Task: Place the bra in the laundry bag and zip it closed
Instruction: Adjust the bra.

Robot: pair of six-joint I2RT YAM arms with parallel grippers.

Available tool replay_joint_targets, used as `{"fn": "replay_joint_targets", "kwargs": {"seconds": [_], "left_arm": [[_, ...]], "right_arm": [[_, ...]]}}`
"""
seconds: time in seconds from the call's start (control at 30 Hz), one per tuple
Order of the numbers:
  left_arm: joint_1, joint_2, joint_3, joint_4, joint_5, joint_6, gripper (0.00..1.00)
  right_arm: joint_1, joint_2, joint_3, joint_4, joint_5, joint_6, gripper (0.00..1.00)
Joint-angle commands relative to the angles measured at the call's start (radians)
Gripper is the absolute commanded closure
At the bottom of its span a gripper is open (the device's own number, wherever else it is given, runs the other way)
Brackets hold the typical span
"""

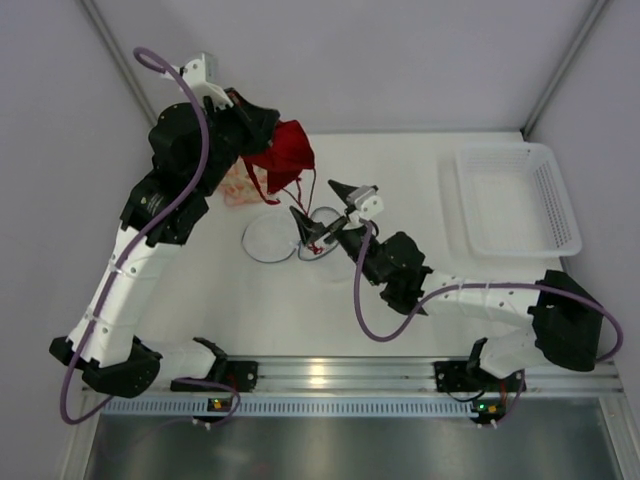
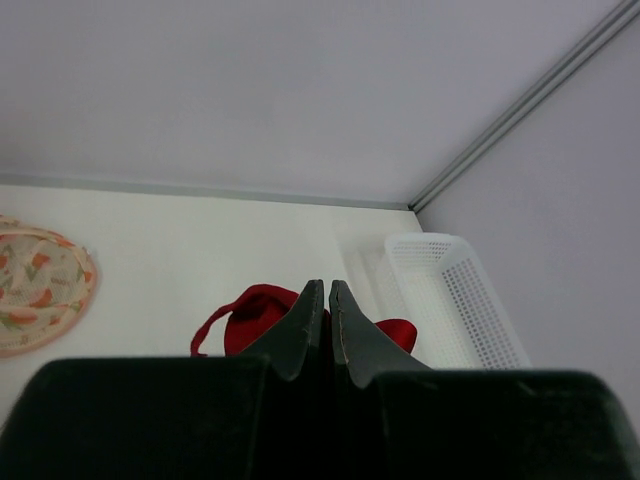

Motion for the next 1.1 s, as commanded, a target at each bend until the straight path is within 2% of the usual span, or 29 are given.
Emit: {"fn": "replay_joint_targets", "kwargs": {"seconds": [0.0, 0.1, 0.17, 0.2, 0.33, 0.47, 0.63, 0.73, 0.87, 1.07], "left_arm": [[0.002, -0.039, 0.007, 0.068, -0.061, 0.034, 1.00], [0.003, -0.058, -0.001, 0.068, -0.072, 0.051, 1.00], [0.003, -0.069, -0.007, 0.068, -0.060, 0.053, 1.00], [0.003, -0.078, -0.008, 0.068, -0.036, 0.052, 1.00], [0.003, -0.092, -0.015, 0.068, 0.041, 0.050, 1.00], [0.003, -0.093, -0.021, 0.065, 0.146, 0.058, 1.00], [0.003, -0.101, -0.028, 0.065, 0.213, 0.065, 1.00], [0.002, -0.104, -0.037, 0.066, 0.206, 0.071, 1.00], [0.003, -0.101, -0.054, 0.066, 0.137, 0.087, 1.00], [0.003, -0.067, -0.053, 0.066, 0.137, 0.097, 1.00]], "right_arm": [[0.000, -0.137, -0.028, -0.097, -0.137, 0.026, 0.01], [-0.040, -0.246, -0.037, -0.233, -0.239, 0.067, 0.01], [-0.056, -0.300, -0.052, -0.265, -0.210, 0.072, 0.01], [-0.065, -0.329, -0.022, -0.335, -0.159, 0.081, 0.01], [-0.180, -0.294, 0.070, -0.448, -0.184, 0.112, 0.01], [-0.289, -0.191, 0.176, -0.477, -0.291, 0.130, 0.01], [-0.290, -0.110, 0.328, -0.512, -0.387, 0.100, 0.01], [-0.290, -0.085, 0.372, -0.529, -0.452, 0.090, 0.01], [-0.292, -0.131, 0.342, -0.499, -0.598, 0.110, 0.01], [-0.289, -0.168, 0.311, -0.506, -0.716, 0.204, 0.00]]}}
